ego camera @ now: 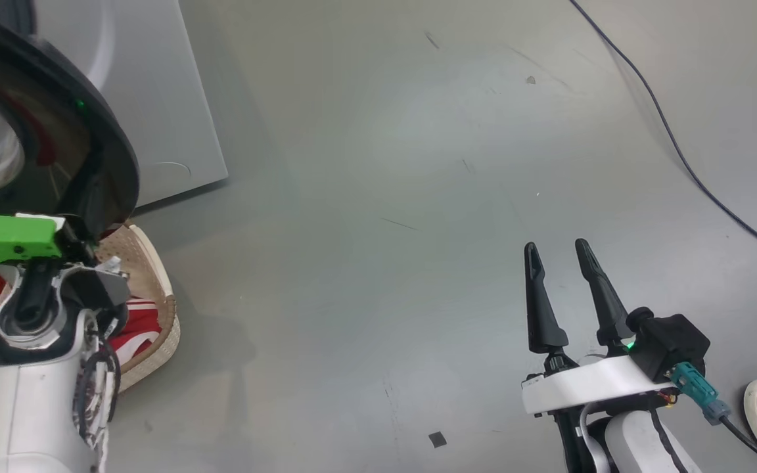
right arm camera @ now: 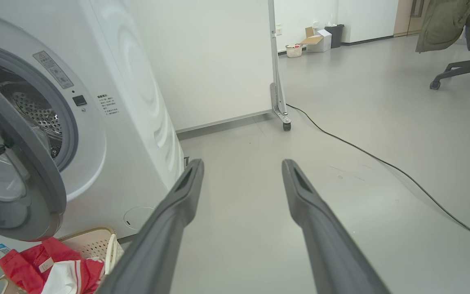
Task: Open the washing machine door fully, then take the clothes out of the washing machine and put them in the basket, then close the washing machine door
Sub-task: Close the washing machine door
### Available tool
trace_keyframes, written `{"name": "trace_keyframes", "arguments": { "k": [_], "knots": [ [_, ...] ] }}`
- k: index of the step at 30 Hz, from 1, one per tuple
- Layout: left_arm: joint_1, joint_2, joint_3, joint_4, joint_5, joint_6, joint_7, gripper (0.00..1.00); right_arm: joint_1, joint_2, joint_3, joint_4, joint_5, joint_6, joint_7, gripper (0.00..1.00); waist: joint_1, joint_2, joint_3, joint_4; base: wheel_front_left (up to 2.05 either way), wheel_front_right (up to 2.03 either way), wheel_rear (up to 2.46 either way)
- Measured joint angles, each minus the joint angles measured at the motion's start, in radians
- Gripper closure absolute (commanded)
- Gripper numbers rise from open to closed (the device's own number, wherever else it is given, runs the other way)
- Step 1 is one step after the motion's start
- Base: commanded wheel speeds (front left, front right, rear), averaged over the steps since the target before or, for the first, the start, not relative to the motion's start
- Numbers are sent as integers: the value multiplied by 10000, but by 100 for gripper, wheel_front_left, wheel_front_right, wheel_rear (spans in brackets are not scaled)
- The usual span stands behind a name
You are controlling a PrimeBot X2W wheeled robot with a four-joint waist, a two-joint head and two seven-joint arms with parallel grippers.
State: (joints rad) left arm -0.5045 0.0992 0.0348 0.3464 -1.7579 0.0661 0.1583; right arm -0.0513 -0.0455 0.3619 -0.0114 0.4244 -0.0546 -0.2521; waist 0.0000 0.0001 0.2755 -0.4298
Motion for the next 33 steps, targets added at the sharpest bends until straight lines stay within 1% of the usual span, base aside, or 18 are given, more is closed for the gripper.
{"name": "trace_keyframes", "arguments": {
  "k": [3,8,12,14,17,20,22,23,31,33],
  "knots": [
    [47,29,-650,23,502,-238,332,100,-1,2,-176,8,-136,0,0,0,0,0,-93,236,0,0,0],
    [380,176,-1563,40,1250,-777,800,100,-4,-2,-493,46,-405,6,0,0,0,0,-277,731,0,0,0],
    [811,644,-2330,21,2270,-1398,955,100,-6,-92,-681,96,-477,36,0,0,0,0,-459,1183,0,0,0],
    [976,915,-2650,-8,2892,-1647,941,100,-6,-182,-744,136,-504,113,0,0,0,0,-561,1424,0,0,0],
    [1126,1260,-2976,-128,3753,-1772,731,100,-3,-272,-849,167,-577,123,0,0,0,0,-714,1795,0,0,0],
    [1225,1471,-3129,-320,4362,-1801,416,100,-1,-359,-934,186,-593,184,0,0,0,0,-865,2173,0,0,0],
    [1267,1528,-3185,-382,4495,-1856,305,100,0,-370,-959,188,-598,190,0,0,0,0,-914,2296,0,0,0],
    [1385,1676,-3306,-500,5001,-1860,25,100,7,-414,-995,190,-627,226,0,0,0,0,-1012,2543,0,0,0],
    [1989,2290,-3567,-786,6730,-1860,-1419,100,199,-472,-1034,213,-665,357,0,0,0,0,-1376,3394,0,0,0],
    [2060,2316,-3567,-815,6861,-1860,-1628,100,200,-472,-1034,228,-665,359,0,0,0,0,-1420,3474,0,0,0]
  ]
}}
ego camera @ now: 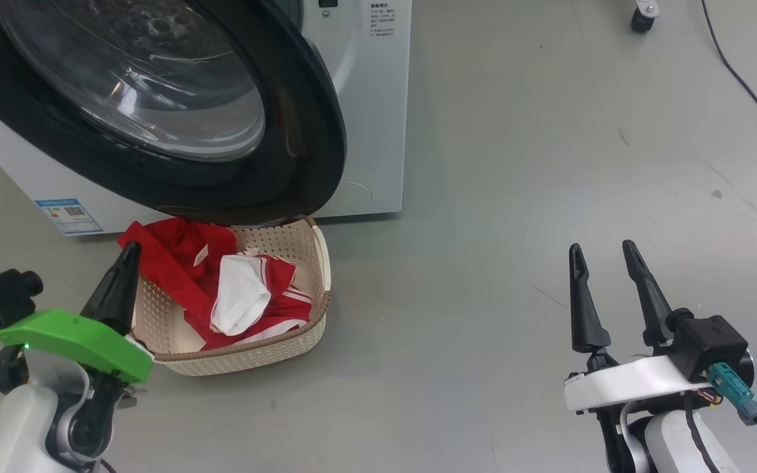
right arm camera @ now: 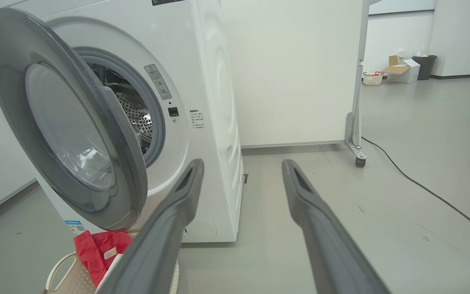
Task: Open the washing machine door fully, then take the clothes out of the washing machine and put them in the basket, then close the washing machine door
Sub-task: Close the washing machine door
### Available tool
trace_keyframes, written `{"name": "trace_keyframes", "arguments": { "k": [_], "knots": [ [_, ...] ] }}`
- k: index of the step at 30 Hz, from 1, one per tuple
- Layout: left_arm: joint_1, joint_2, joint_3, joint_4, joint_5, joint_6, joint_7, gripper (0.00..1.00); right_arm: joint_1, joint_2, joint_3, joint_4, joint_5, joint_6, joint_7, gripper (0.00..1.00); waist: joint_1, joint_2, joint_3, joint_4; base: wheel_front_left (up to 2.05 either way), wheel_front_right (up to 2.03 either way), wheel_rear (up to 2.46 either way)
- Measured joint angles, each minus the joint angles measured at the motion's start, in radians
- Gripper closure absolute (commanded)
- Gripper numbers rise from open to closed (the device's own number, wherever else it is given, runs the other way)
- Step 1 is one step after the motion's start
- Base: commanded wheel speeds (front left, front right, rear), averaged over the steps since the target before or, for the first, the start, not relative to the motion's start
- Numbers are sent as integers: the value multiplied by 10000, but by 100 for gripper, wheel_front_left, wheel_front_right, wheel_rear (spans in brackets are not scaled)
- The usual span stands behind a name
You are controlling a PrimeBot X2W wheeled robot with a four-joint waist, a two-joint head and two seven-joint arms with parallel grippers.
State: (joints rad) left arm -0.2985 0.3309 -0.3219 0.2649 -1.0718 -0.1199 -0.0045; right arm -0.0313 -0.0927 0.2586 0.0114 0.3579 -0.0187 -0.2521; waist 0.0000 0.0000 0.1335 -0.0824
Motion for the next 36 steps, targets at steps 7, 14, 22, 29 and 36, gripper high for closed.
{"name": "trace_keyframes", "arguments": {
  "k": [7,14,22,29,36],
  "knots": [
    [411,165,-230,-276,1124,-2,-1179,100,7,8,-35,-2,0,88,0,0,0,0,-230,413,0,0,0],
    [781,336,-182,-405,1873,-2,-2359,100,8,46,4,0,-15,173,0,0,0,0,-277,537,0,0,0],
    [1262,374,-21,-416,2899,109,-2472,100,19,69,-42,4,-63,176,0,0,0,0,-294,584,0,0,0],
    [1532,280,575,-527,3873,780,-2476,0,137,150,-92,23,-63,265,0,0,0,0,-312,627,0,0,0],
    [1615,-228,1214,-1083,4220,886,-2476,0,188,173,-132,71,-63,286,0,0,0,0,-362,663,0,0,0]
  ]
}}
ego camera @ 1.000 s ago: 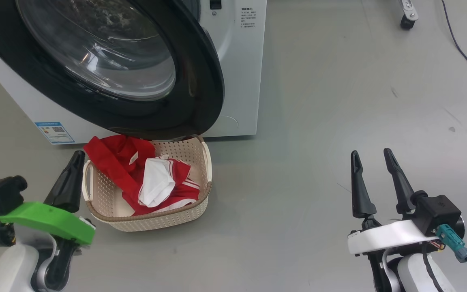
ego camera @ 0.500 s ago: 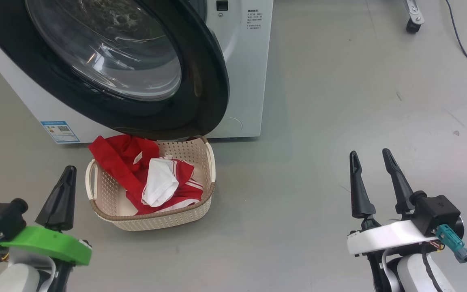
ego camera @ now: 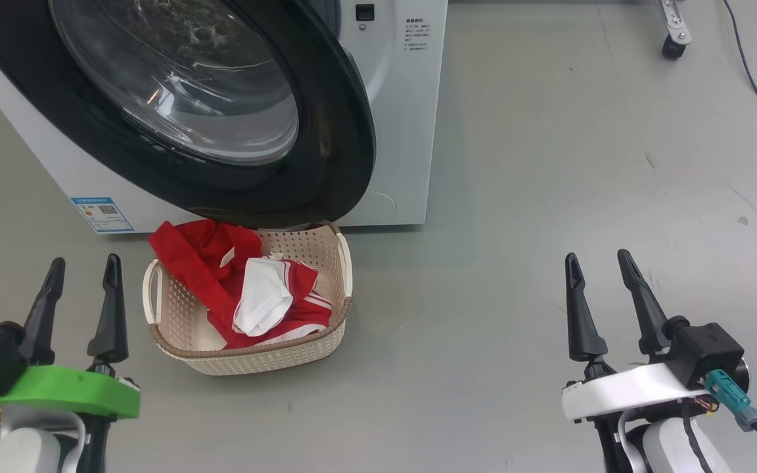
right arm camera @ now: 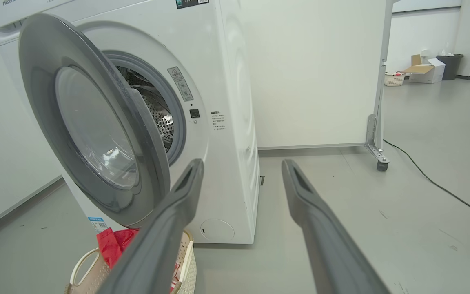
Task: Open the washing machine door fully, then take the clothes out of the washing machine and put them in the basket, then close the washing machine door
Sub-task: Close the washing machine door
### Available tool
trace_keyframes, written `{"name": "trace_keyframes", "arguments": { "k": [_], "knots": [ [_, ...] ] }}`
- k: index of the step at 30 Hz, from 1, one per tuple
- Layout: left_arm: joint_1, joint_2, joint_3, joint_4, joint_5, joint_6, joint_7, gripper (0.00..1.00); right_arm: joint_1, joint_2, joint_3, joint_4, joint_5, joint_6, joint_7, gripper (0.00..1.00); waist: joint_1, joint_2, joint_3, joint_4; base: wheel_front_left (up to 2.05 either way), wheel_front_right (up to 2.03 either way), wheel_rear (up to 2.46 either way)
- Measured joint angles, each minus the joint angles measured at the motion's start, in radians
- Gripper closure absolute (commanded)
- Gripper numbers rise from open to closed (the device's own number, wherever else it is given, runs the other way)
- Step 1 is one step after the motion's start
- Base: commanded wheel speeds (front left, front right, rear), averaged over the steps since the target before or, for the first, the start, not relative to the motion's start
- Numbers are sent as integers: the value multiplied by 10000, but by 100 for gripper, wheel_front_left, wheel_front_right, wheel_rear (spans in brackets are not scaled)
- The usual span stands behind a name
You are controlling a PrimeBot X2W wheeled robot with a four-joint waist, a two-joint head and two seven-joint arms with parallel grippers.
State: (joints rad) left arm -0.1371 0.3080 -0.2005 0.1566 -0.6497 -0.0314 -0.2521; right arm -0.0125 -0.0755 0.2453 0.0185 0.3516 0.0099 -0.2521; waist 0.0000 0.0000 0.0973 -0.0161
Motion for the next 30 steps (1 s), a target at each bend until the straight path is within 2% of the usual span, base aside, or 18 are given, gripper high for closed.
{"name": "trace_keyframes", "arguments": {
  "k": [11,30],
  "knots": [
    [535,-416,157,-148,268,-182,0,0,8,48,13,96,-10,111,0,0,0,0,-33,-18,0,0,0],
    [860,-731,286,-92,604,-546,0,0,10,109,-2,190,-36,157,0,0,0,0,-28,-56,0,0,0]
  ]
}}
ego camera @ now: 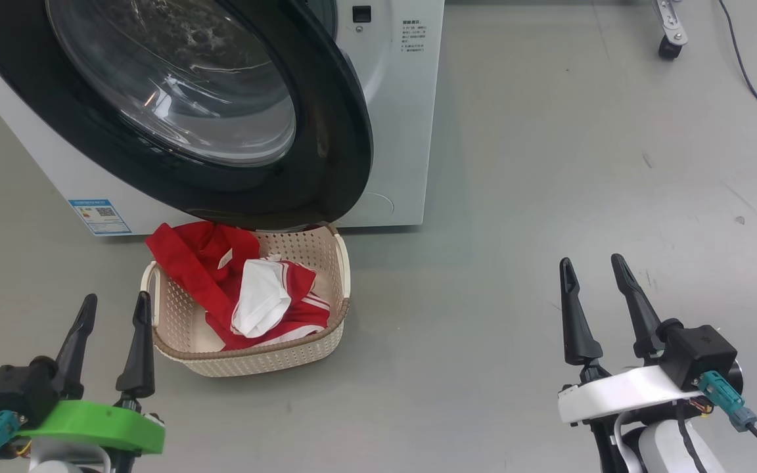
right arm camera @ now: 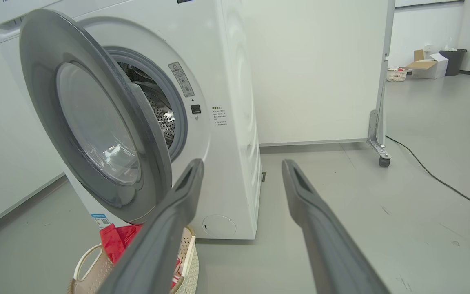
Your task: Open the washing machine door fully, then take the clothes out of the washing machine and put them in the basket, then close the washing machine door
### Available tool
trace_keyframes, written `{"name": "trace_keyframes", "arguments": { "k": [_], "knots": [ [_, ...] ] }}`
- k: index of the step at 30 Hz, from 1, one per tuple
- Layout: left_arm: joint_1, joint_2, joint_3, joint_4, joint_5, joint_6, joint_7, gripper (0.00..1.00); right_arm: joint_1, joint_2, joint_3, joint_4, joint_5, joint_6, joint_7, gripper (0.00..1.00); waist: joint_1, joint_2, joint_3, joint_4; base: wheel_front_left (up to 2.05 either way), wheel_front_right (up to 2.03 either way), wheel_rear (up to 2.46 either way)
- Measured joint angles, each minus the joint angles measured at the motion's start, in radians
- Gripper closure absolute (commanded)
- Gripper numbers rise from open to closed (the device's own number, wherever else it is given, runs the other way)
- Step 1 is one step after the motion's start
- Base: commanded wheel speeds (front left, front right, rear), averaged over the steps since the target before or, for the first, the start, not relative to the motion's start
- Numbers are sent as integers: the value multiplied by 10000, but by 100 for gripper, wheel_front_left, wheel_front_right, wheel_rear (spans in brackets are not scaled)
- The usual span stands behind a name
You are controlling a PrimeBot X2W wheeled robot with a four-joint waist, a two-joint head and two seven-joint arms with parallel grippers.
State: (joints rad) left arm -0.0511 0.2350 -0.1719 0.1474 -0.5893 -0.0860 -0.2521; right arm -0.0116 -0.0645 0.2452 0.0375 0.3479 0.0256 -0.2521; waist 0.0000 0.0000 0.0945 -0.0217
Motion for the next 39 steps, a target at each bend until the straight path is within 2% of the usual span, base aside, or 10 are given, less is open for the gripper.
{"name": "trace_keyframes", "arguments": {
  "k": [28,29,30,39],
  "knots": [
    [7,-272,196,90,284,-247,0,0,-2,31,-144,-4,-176,79,0,0,0,0,137,56,0,0,0],
    [7,-274,198,88,299,-249,0,0,-2,33,-155,-15,-182,79,0,47,0,0,160,61,0,0,0],
    [7,-280,207,92,334,-249,0,0,-5,31,-163,-15,-234,79,0,100,0,0,182,68,0,0,0],
    [-7,-322,136,48,453,-337,0,0,-197,-228,115,-178,-784,261,0,100,0,0,487,182,0,0,0]
  ]
}}
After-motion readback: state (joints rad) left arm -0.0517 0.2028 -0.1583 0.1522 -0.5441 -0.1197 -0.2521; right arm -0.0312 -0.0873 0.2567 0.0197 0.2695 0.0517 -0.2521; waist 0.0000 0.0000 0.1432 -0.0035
